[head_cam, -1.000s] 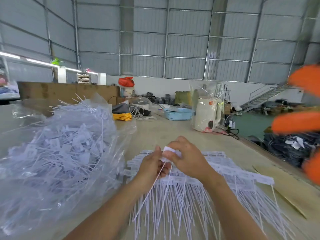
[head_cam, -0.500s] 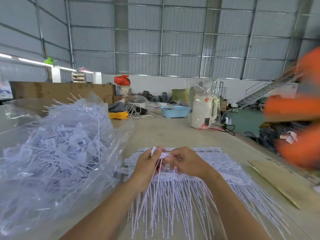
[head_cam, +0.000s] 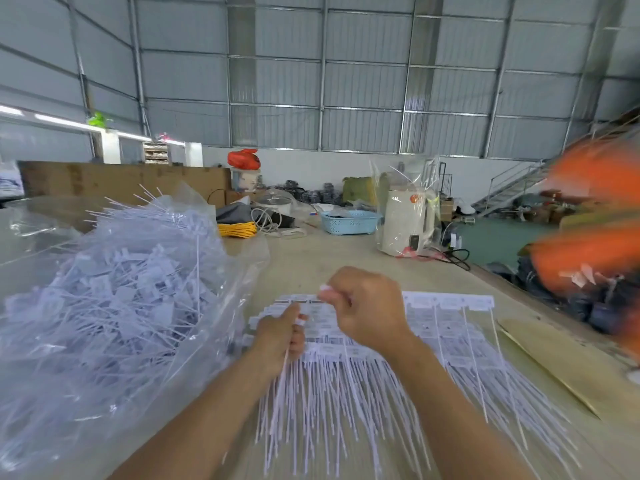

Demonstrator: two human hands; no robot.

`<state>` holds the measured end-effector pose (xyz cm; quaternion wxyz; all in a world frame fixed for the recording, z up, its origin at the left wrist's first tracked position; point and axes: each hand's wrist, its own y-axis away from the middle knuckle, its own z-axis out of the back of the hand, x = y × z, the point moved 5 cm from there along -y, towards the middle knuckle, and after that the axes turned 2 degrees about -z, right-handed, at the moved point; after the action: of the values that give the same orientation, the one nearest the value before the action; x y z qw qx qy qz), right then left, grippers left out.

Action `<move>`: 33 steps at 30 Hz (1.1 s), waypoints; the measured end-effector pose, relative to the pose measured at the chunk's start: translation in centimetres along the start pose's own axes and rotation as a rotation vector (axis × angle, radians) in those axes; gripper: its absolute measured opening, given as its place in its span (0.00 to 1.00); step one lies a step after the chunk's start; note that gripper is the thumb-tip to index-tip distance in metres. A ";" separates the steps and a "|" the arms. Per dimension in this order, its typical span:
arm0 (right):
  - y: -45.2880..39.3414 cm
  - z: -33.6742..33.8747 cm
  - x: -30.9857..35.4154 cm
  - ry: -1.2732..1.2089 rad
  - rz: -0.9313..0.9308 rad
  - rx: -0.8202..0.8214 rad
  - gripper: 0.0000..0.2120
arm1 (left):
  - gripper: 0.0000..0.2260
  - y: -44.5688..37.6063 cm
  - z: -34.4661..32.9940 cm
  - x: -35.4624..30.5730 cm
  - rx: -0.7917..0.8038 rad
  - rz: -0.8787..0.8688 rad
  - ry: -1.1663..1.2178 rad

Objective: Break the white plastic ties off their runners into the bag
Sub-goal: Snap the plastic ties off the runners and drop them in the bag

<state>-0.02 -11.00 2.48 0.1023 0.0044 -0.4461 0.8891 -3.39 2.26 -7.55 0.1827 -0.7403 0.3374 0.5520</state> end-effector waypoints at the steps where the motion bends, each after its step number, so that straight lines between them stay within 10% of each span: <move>1: -0.3 1.1 -0.4 -0.173 -0.060 -0.100 0.12 | 0.13 -0.2 0.6 -0.3 -0.016 -0.034 -0.004; 6: 0.3 -0.5 -2.9 -0.239 -0.324 0.176 0.14 | 0.11 2.1 -1.7 -1.8 0.139 -0.282 -0.137; 10: 1.0 0.1 -4.6 -0.180 -0.393 0.049 0.14 | 0.15 6.7 -4.5 -5.4 0.069 -0.616 -0.332; 16: 1.2 -0.3 -5.6 -0.158 -0.426 0.065 0.13 | 0.11 16.7 -1.1 -19.2 -0.131 -1.451 -0.617; 20: 1.1 -0.9 -4.9 -0.120 -0.379 0.118 0.16 | 0.15 11.2 4.1 -23.0 -0.462 -1.019 -1.260; 26: 1.3 -1.1 -5.0 -0.168 -0.423 0.146 0.14 | 0.20 4.5 7.2 -16.0 0.048 -0.203 -1.586; 29: 1.2 -1.3 -4.9 -0.204 -0.417 0.175 0.13 | 0.20 4.8 6.6 -17.3 -0.130 -0.370 -1.575; 33: 1.1 -1.4 -4.4 -0.330 -0.342 0.310 0.08 | 0.11 10.0 1.0 -18.9 -0.350 -1.156 -1.119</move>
<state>4.15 -11.32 0.33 0.1750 0.2402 -0.3081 0.9037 -14.19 1.45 10.93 0.4613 -0.4303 -0.3289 0.7028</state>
